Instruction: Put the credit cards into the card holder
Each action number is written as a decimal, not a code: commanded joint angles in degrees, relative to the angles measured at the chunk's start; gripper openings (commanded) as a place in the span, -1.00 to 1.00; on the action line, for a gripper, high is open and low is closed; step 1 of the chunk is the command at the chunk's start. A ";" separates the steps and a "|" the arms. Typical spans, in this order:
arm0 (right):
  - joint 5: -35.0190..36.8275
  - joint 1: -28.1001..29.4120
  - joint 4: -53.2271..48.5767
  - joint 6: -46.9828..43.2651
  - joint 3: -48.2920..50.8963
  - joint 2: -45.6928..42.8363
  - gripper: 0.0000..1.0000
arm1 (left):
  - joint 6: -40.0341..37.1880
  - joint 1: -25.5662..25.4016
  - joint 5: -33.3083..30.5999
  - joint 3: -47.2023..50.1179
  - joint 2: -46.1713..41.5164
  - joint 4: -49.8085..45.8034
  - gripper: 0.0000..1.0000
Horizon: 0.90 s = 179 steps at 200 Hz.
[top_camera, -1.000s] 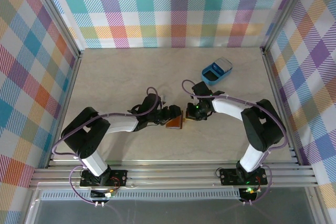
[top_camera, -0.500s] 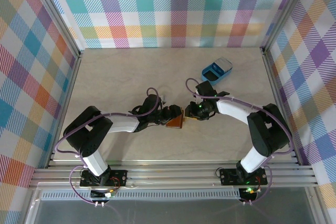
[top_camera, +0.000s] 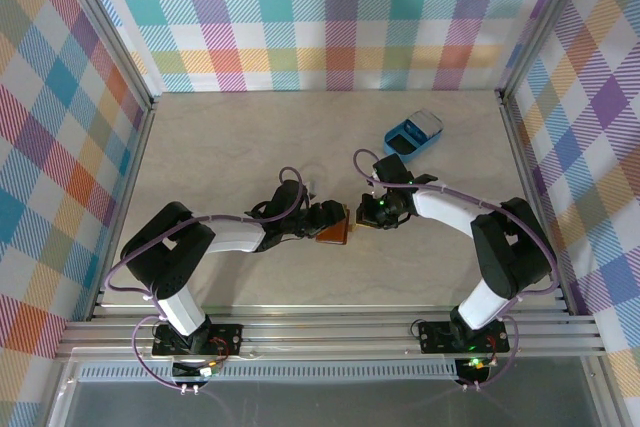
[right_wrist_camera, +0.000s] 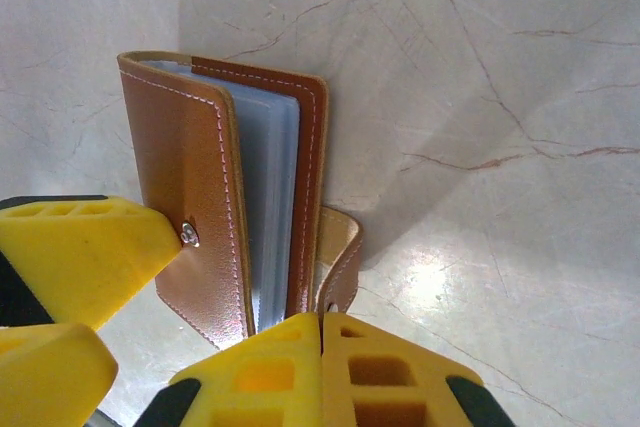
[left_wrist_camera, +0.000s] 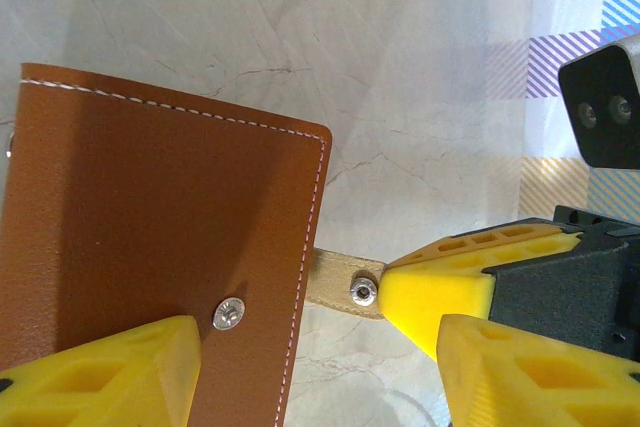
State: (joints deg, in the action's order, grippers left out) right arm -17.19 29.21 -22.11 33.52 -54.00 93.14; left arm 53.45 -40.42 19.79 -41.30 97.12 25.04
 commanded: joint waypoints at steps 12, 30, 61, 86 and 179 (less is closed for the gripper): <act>0.62 -0.21 -2.45 -2.08 -0.82 -2.00 -1.00 | -5.69 -0.09 -2.94 -2.02 -3.30 -6.22 0.28; 0.68 -0.21 -2.68 -2.17 -1.02 -2.05 -1.00 | -6.65 0.47 -4.34 -2.83 -4.09 -8.67 0.23; 0.69 -0.21 -2.46 -2.05 -0.74 -2.19 -1.00 | -7.05 1.40 -6.71 -2.79 -4.40 -9.14 0.05; 0.49 -0.21 -2.26 -1.95 -0.49 -2.22 -1.00 | -6.94 1.75 -9.01 -2.51 -4.68 -8.95 -0.18; 0.14 -0.21 -2.26 -2.32 -0.65 -2.44 -1.00 | -6.79 2.28 -11.27 -3.58 -1.94 -13.04 -0.89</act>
State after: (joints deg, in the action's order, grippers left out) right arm -16.97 29.21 -23.59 32.14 -54.00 92.42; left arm 47.03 -38.59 6.59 -43.18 92.53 13.80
